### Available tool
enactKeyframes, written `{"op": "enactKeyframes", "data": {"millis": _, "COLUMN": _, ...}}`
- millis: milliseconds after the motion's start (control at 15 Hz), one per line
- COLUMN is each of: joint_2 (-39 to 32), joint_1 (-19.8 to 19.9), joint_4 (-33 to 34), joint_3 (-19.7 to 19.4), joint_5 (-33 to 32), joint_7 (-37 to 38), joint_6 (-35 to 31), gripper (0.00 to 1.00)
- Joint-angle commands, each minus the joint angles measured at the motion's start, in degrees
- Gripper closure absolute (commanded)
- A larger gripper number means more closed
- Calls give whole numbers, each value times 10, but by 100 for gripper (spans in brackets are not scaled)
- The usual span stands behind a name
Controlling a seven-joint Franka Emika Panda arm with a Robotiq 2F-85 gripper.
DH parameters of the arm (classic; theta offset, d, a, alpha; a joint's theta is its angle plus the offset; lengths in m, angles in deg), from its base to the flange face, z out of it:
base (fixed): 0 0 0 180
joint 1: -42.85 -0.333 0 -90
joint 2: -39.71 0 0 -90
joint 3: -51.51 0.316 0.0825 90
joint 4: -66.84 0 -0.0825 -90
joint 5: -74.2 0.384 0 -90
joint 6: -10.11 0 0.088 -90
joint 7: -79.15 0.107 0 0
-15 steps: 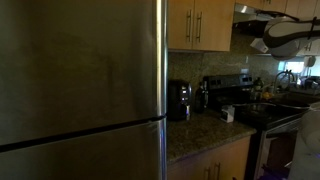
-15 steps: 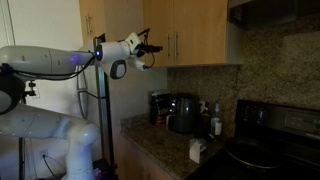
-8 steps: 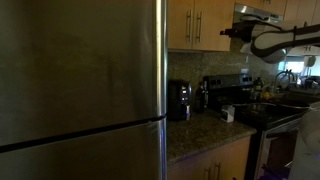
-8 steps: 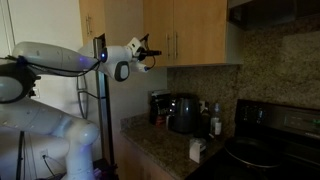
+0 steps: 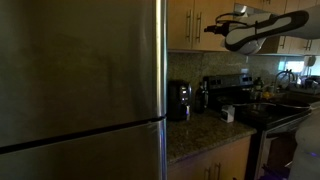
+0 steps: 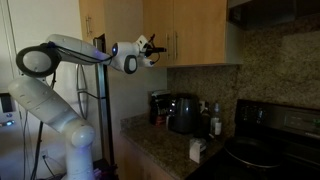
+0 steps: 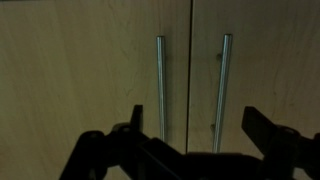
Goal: Open the door on the right of the kitchen cabinet
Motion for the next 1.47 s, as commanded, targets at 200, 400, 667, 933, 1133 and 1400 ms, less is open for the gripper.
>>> {"op": "enactKeyframes", "data": {"millis": 200, "joint_2": -67, "joint_1": 144, "joint_4": 109, "joint_3": 98, "joint_5": 30, "joint_7": 46, "joint_6": 0, "gripper": 0}}
{"op": "enactKeyframes", "data": {"millis": 400, "joint_2": -113, "joint_1": 267, "joint_4": 194, "joint_3": 198, "joint_5": 87, "joint_7": 55, "joint_6": 2, "gripper": 0}}
{"op": "enactKeyframes", "data": {"millis": 667, "joint_2": -148, "joint_1": 435, "joint_4": 229, "joint_3": 353, "joint_5": 131, "joint_7": 49, "joint_6": 2, "gripper": 0}}
{"op": "enactKeyframes", "data": {"millis": 933, "joint_2": -144, "joint_1": 422, "joint_4": 214, "joint_3": 344, "joint_5": 117, "joint_7": 52, "joint_6": 1, "gripper": 0}}
{"op": "enactKeyframes", "data": {"millis": 1133, "joint_2": -155, "joint_1": 451, "joint_4": 206, "joint_3": 376, "joint_5": 98, "joint_7": 28, "joint_6": 33, "gripper": 0}}
{"op": "enactKeyframes", "data": {"millis": 1400, "joint_2": -182, "joint_1": 499, "joint_4": 219, "joint_3": 444, "joint_5": 99, "joint_7": 20, "joint_6": 4, "gripper": 0}}
